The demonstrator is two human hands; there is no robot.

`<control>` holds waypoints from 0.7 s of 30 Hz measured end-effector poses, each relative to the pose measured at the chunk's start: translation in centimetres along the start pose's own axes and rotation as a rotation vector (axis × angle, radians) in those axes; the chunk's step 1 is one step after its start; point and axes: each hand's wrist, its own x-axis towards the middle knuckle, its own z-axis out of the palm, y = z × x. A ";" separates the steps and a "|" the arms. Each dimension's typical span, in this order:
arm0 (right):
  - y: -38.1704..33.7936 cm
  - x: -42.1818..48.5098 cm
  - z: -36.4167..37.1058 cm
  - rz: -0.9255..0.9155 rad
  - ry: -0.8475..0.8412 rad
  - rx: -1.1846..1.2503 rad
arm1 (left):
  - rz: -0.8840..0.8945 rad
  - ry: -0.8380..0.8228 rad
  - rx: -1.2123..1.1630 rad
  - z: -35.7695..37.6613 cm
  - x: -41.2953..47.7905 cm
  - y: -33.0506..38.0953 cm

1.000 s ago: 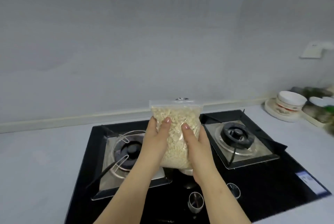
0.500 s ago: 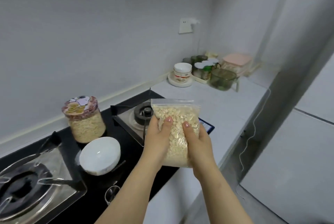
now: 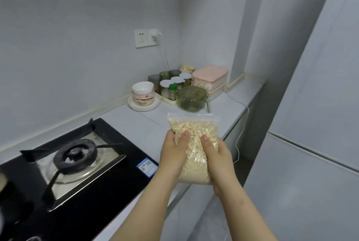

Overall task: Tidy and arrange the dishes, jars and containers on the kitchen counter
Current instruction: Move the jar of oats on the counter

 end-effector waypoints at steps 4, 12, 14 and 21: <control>-1.1 3.3 -3.2 0.009 -0.008 0.030 | 0.002 -0.003 0.025 4.2 2.2 0.2; -1.9 10.1 -6.2 0.011 0.007 0.016 | -0.005 -0.064 0.033 9.0 8.5 0.0; -2.2 13.2 -6.5 -0.009 0.001 -0.021 | -0.019 -0.102 0.006 10.2 11.4 0.3; -5.7 24.9 -3.1 -0.065 -0.096 -0.102 | 0.046 -0.072 -0.082 11.4 23.0 4.3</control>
